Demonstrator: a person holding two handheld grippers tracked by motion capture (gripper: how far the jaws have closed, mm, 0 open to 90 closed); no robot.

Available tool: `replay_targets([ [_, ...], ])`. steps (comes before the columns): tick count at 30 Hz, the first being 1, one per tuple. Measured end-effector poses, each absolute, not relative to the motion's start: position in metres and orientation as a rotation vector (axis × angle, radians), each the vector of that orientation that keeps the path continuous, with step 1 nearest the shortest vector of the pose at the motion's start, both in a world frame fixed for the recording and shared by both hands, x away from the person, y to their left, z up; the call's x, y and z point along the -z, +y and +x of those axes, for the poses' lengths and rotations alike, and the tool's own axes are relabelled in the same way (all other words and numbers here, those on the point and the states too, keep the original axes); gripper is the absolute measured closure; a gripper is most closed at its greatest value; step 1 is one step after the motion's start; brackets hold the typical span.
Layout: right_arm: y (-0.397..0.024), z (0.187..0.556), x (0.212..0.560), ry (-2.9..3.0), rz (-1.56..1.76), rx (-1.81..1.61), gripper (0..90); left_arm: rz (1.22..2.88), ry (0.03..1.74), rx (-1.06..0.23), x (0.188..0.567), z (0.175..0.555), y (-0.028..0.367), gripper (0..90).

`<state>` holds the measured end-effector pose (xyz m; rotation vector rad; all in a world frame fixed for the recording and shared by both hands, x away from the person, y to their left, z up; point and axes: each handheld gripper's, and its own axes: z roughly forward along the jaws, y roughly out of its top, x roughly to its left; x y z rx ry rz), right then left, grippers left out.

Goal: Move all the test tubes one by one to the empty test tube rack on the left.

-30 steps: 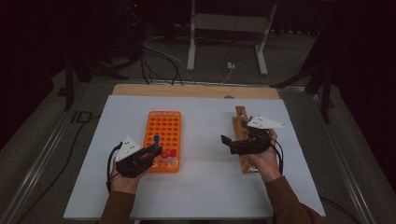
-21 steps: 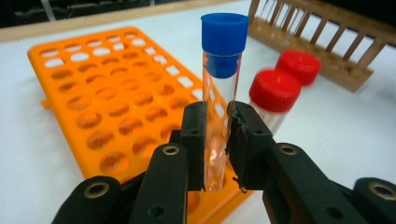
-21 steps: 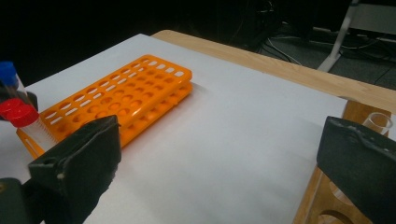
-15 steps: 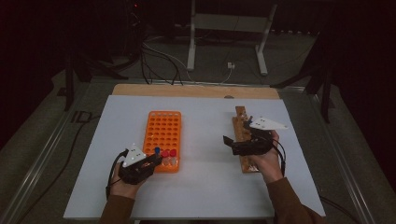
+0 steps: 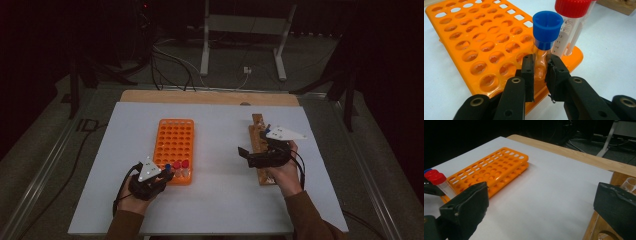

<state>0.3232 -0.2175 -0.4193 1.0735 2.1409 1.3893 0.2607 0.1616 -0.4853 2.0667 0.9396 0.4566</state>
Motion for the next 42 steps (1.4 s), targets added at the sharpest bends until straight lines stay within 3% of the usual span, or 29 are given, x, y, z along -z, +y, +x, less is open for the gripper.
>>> replay_targets([
  [3,-0.219,0.323,0.419,2.139,1.069,-1.39,0.5,2.058,0.943,-0.45,0.485,0.261,0.163,76.2],
  [13,-0.224,0.323,0.417,2.13,1.052,-1.358,0.5,1.899,0.91,-0.417,0.47,0.255,0.18,48.0],
  [31,-0.249,0.339,0.424,2.101,1.072,-1.244,0.7,1.747,1.0,-0.55,0.447,0.265,0.188,1.2],
  [38,-0.262,0.355,0.435,2.096,1.146,-1.188,9.8,1.689,1.03,-0.573,0.441,0.271,0.191,0.8],
  [42,-0.269,0.365,0.444,2.08,1.201,-1.184,27.2,1.676,1.035,-0.586,0.438,0.275,0.191,1.2],
])
